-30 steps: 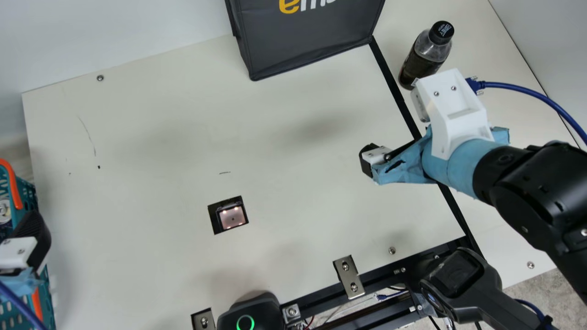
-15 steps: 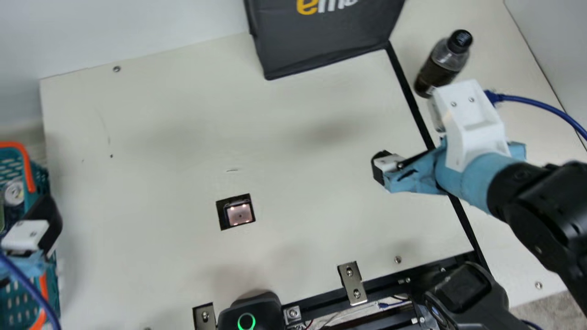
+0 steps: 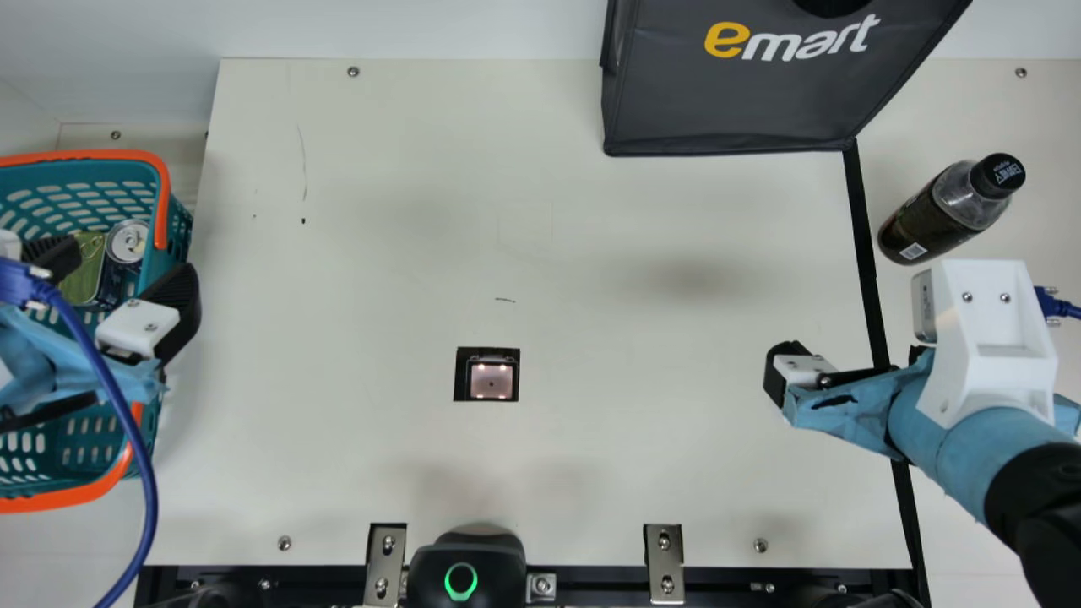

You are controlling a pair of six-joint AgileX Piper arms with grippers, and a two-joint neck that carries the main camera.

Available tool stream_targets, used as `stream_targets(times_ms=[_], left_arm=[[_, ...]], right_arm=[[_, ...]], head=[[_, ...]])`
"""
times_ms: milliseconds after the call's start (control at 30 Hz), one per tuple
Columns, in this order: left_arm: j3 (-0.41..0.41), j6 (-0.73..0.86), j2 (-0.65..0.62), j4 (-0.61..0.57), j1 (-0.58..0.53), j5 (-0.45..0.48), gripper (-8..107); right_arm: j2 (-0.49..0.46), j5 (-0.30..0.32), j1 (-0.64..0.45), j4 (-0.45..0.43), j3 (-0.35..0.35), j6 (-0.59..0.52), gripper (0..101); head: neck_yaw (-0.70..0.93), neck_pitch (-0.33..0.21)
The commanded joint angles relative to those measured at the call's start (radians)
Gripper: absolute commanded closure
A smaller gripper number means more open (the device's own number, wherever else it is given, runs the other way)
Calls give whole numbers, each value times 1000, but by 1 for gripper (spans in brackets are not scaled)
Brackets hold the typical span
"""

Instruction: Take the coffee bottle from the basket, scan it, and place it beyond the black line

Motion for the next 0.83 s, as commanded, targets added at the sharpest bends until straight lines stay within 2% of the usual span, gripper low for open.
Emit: stream_targets(times_ms=[0,800], left_arm=[[0,0,0,0,0,0,9],[0,0,0,0,0,0,9]], right_arm=[[0,0,0,0,0,0,10],[0,0,0,0,0,0,10]], head=[[3,-27],[3,-27]])
